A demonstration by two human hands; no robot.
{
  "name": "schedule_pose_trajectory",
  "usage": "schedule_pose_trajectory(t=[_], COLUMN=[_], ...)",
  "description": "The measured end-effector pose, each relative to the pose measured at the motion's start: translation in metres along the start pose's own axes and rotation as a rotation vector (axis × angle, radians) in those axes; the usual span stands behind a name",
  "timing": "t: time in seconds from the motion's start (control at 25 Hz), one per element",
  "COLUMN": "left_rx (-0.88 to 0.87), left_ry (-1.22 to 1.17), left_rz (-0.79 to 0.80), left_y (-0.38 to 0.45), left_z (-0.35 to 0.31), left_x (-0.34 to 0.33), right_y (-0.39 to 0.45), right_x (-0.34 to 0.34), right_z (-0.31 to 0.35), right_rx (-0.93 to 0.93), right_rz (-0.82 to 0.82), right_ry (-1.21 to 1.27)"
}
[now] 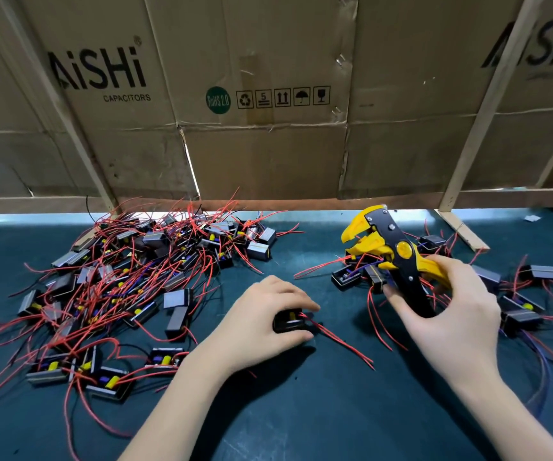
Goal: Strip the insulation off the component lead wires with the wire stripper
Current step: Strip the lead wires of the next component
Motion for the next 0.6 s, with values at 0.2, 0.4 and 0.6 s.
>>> schedule_pose_trajectory(t=[0.2, 0.4, 0.6], left_rx=[-0.048, 0.034, 0.174], left_ry=[0.057, 0.069, -0.072], left_rz=[-0.021, -0.084, -0.137], left_y=[0.003, 0.002, 0.003], left_z=[-0.009, -0.004, -0.001], left_x=[-0.012, -0.014, -0.010], right_y=[0.000, -0.001, -0.001], right_x=[0.000, -0.001, -0.001], right_z=[0.000, -0.001, -0.002], right_rx=[-0.003, 0.009, 0.008], right_rz=[0.008, 0.018, 0.017], right_ry=[-0.006, -0.012, -0.004])
Point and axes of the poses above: each hand's wrist, its own y-axis towards the middle knuckle, its own x-axis out of the back of the hand, z = x × y, the point moved 1 cm from there along y, towards the middle knuckle, and after that the axes turned 10 degrees about y, right-handed, at the moved point
